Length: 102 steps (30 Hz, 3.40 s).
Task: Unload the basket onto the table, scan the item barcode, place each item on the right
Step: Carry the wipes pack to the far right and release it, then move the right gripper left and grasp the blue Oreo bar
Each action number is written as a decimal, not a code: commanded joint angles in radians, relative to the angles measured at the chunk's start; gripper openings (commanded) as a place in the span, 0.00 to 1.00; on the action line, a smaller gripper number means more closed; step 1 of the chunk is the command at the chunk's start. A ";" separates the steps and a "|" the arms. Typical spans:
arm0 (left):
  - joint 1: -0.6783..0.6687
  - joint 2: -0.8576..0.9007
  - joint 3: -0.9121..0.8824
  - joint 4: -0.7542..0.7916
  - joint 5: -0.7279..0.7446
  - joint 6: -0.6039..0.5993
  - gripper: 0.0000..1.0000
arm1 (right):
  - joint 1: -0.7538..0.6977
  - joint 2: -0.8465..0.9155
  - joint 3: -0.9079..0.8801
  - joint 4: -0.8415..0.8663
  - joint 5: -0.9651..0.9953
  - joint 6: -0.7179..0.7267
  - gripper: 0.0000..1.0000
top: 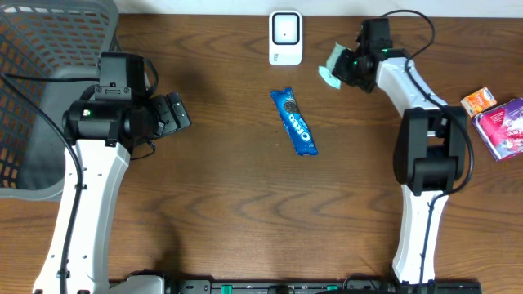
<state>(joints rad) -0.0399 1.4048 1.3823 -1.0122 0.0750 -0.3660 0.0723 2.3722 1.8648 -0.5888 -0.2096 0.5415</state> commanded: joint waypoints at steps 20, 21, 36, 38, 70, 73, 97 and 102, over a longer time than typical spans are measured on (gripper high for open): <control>0.002 0.004 0.005 -0.001 -0.013 -0.002 0.98 | -0.259 -0.272 -0.034 -0.351 0.905 -0.281 0.01; 0.002 0.004 0.005 -0.001 -0.013 -0.002 0.98 | -0.271 -0.268 -0.034 -0.346 0.891 -0.282 0.02; 0.002 0.004 0.005 -0.001 -0.013 -0.002 0.98 | -0.404 -0.195 -0.034 -0.337 0.665 -0.315 0.73; 0.002 0.004 0.005 -0.001 -0.013 -0.002 0.98 | -0.404 -0.193 -0.034 -0.337 0.568 -0.340 0.75; 0.002 0.004 0.005 -0.001 -0.013 -0.002 0.98 | 0.113 -0.193 -0.092 -0.333 -0.182 -0.558 0.99; 0.002 0.004 0.005 -0.001 -0.013 -0.002 0.98 | 0.180 -0.193 -0.142 -0.266 -0.124 -0.552 0.99; 0.002 0.004 0.005 -0.001 -0.013 -0.002 0.98 | 0.335 -0.196 -0.346 -0.144 0.078 -0.351 0.01; 0.002 0.004 0.005 -0.001 -0.013 -0.002 0.98 | 0.312 -0.213 -0.314 -0.144 -0.163 -0.328 0.01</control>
<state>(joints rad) -0.0399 1.4048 1.3823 -1.0119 0.0746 -0.3660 0.3939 2.1612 1.5490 -0.7273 -0.1898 0.1810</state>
